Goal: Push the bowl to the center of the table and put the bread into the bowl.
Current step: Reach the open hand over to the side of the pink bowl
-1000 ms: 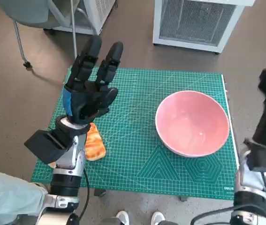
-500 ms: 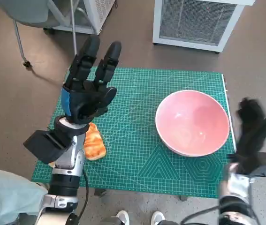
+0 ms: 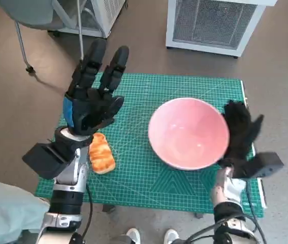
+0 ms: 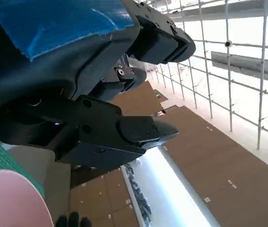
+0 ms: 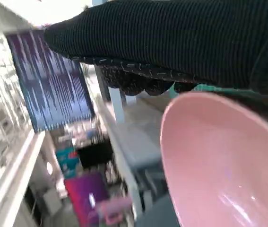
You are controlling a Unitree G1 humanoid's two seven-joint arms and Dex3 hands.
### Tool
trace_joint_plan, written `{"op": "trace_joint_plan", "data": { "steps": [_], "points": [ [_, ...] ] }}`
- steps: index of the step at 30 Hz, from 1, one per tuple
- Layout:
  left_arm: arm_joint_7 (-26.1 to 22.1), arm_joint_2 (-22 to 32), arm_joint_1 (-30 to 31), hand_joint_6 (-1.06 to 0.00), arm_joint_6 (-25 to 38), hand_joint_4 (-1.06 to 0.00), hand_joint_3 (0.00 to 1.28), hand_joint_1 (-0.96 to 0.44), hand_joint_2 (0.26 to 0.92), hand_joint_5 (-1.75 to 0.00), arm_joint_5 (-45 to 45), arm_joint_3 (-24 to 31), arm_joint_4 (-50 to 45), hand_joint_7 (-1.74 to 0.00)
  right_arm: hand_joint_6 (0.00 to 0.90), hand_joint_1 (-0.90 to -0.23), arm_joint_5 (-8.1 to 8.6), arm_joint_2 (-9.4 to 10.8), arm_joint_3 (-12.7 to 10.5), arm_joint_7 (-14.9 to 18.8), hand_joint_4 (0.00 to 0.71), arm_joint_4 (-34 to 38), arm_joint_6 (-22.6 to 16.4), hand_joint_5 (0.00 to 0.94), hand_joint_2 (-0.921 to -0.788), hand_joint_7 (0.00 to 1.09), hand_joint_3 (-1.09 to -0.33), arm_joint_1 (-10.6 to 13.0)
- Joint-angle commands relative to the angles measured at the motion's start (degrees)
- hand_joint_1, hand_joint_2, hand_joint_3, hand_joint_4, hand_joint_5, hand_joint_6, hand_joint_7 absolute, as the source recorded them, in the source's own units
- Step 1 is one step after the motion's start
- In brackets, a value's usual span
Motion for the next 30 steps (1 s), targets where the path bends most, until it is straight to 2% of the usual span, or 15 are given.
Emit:
{"op": "trace_joint_plan", "data": {
  "steps": [1, 8, 12, 18, 24, 30],
  "points": [
    [0.35, 0.55, 1.34, -0.44, 0.91, -0.31, 0.27, 0.01, 0.921, 0.0, -0.36, 0.44, -1.83, -0.01, 0.064, -0.467, 0.54, 0.68, -0.4, 0.75, 0.259, 2.3, 2.62, 0.001, -0.921, 0.56, -0.864, -2.36],
    [0.98, 0.7, 2.44, -0.44, 1.85, -0.31, 0.26, 0.0, 0.921, 0.0, -0.09, 0.67, -3.63, -0.01, 0.096, -0.482, 1.71, 1.39, -1.56, 1.98, 0.261, 4.15, 5.16, 0.001, -0.921, 0.52, -0.836, -6.15],
    [1.28, 0.82, 2.79, -0.44, 1.87, -0.31, 0.26, -0.01, 0.921, 0.0, 0.17, 0.81, -4.06, -0.01, 0.107, -0.476, 1.52, 1.98, -1.68, 1.75, 0.266, 4.91, 6.08, 0.003, -0.921, 0.5, -0.826, -7.97],
    [1.44, 0.98, 3.03, -0.44, 1.63, -0.3, 0.25, -0.02, 0.921, 0.0, 0.19, 0.99, -4.29, 0.0, 0.104, -0.459, -0.05, 2.35, -0.58, 0.91, 0.274, 5.62, 6.46, 0.006, -0.921, 0.48, -0.825, -9.47],
    [1.42, 1.4, 3.45, -0.44, 1.06, -0.3, 0.25, -0.03, 0.921, 0.0, 0.4, 1.26, -4.59, 0.0, 0.108, -0.459, -1.57, 1.29, 0.34, 0.08, 0.267, 5.85, 6.68, 0.001, -0.921, 0.46, -0.834, -10.4],
    [0.58, 3.26, 4.15, -0.44, 0.99, -0.3, 0.25, -0.03, 0.921, 0.0, -0.28, 2.34, -5.23, 0.0, 0.105, -0.46, -3.25, -0.24, 1.49, -1.08, 0.262, 3.03, 4.6, 0.0, -0.921, 0.45, -0.839, -10.28]
  ]
}}
